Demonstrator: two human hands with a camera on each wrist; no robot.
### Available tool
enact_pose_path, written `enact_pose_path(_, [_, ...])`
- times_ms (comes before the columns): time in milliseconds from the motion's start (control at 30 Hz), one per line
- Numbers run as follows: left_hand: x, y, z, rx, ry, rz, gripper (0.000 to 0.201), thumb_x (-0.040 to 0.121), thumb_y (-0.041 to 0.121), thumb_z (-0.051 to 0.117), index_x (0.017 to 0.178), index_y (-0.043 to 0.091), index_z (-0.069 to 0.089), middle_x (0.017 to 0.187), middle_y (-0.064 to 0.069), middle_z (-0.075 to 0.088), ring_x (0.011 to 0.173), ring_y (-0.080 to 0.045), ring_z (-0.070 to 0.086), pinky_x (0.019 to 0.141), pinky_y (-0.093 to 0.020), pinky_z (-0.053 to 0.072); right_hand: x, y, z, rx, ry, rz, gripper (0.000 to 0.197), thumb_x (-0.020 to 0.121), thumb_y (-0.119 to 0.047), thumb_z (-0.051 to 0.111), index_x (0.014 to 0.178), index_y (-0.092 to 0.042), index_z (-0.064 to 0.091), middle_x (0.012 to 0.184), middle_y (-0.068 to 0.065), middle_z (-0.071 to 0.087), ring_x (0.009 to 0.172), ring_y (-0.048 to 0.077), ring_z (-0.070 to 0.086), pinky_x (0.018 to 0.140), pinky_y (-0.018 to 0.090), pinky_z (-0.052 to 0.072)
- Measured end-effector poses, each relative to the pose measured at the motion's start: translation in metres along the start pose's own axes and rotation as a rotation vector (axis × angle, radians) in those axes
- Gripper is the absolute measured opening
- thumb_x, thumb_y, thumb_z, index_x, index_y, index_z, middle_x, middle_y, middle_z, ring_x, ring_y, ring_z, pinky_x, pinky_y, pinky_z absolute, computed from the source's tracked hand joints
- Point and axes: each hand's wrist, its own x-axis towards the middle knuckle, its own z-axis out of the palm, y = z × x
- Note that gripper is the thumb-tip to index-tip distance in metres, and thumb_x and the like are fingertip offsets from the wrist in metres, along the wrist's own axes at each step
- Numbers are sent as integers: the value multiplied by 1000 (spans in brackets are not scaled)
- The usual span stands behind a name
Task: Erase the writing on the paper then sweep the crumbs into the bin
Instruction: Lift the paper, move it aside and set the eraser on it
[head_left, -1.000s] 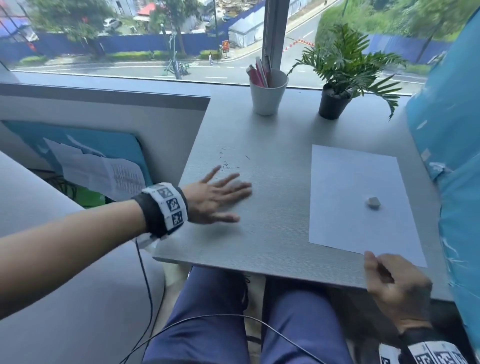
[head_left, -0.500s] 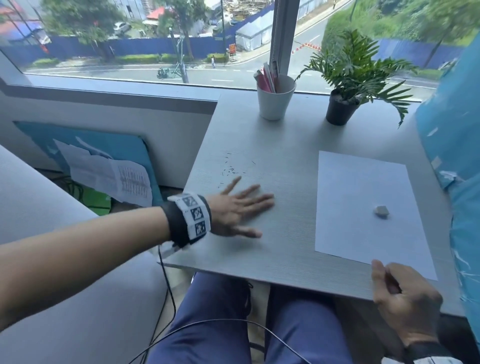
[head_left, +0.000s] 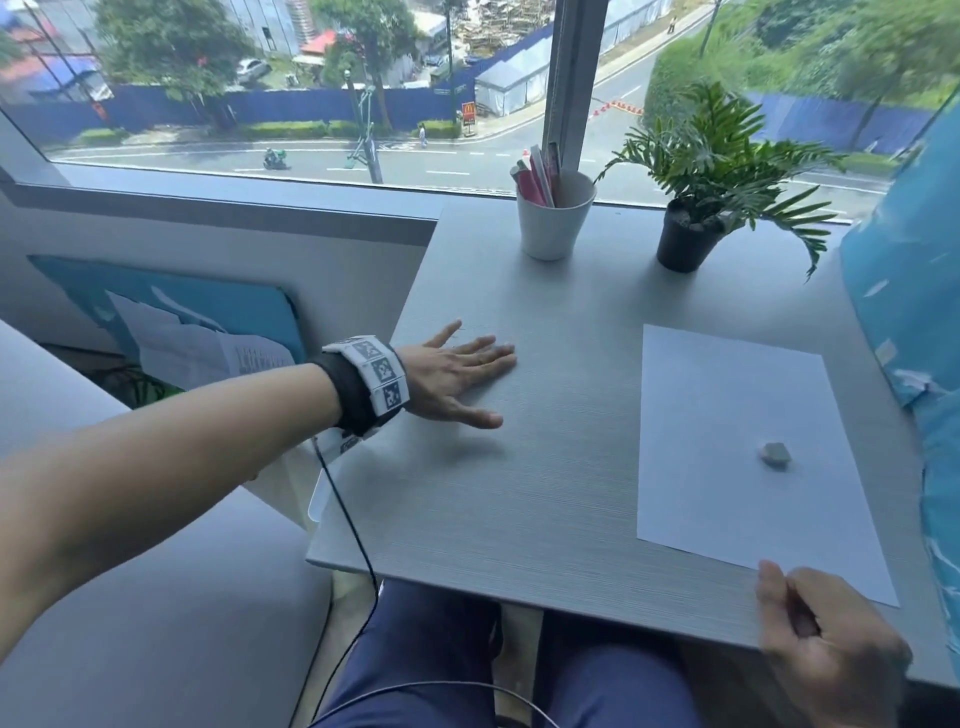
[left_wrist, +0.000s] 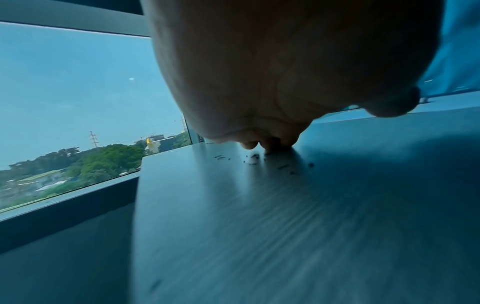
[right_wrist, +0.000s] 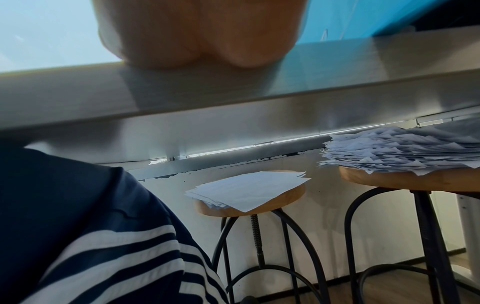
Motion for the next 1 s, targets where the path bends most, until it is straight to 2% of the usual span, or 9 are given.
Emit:
enact_pose_path(133, [-32,-22,-2,-70,14,77,98,81,87,8,158,28,-9,161,14,-15,147,-3,-23,117,-42,-23,0,-3,0,14,21,3,50,91,-25,55,45,-10,44,45,11,40,44,29,39,47,38,35])
enact_pose_path(267, [-26,-56,-14,-323,112,-94,107,74,94,9,157,30,-10,163,9,-15,148,-3,-17,123,-43,-11,1,-6,0,29,12,12,51,91,-26,55,45,-10,43,45,12,38,43,29,37,45,40,36])
enact_pose_path(333, [-13,-63,-16,-348,68,-153,118,66,99,6,157,26,-10,164,6,-16,149,-5,-17,123,-44,-9,2,-7,-1,34,10,8,51,91,-26,55,45,-10,43,45,12,38,43,30,37,45,40,37])
enact_pose_path(433, [-1,-61,-7,-302,6,-152,124,61,102,7,156,24,-15,162,4,-23,148,-9,-23,123,-44,-7,3,-7,0,30,6,6,51,91,-25,55,45,-9,43,45,12,39,43,30,38,45,40,37])
enact_pose_path(600, [-34,-33,20,-243,-19,26,106,77,91,14,156,28,-17,161,11,-25,146,-3,-26,122,-36,-12,0,2,3,-5,-5,-15,49,92,-26,54,47,-8,47,48,15,43,46,32,44,48,39,38])
enact_pose_path(700, [-60,-16,22,-272,47,80,98,83,87,14,156,28,-15,163,10,-22,146,-1,-24,123,-40,-11,0,4,3,-41,-16,-23,48,93,-26,54,48,-10,45,48,14,43,47,30,46,47,37,37])
enact_pose_path(833, [-68,24,14,-119,165,207,93,88,79,18,158,24,-11,164,6,-19,148,-9,-24,121,-46,-15,0,5,3,-78,-25,-35,49,93,-27,53,48,-12,44,48,13,43,46,31,46,47,36,36])
enact_pose_path(933, [-59,55,17,58,146,398,93,88,77,25,159,25,-4,165,9,-12,150,-13,-20,119,-48,-19,2,1,1,-87,-23,-30,48,93,-28,52,48,-12,44,49,12,43,47,32,47,48,36,36])
enact_pose_path(1000, [-46,62,22,149,126,462,91,88,77,24,160,26,-2,166,11,-9,151,-14,-18,119,-51,-17,2,-1,1,-89,-11,-29,48,92,-27,52,48,-11,44,48,13,43,46,32,47,48,36,35])
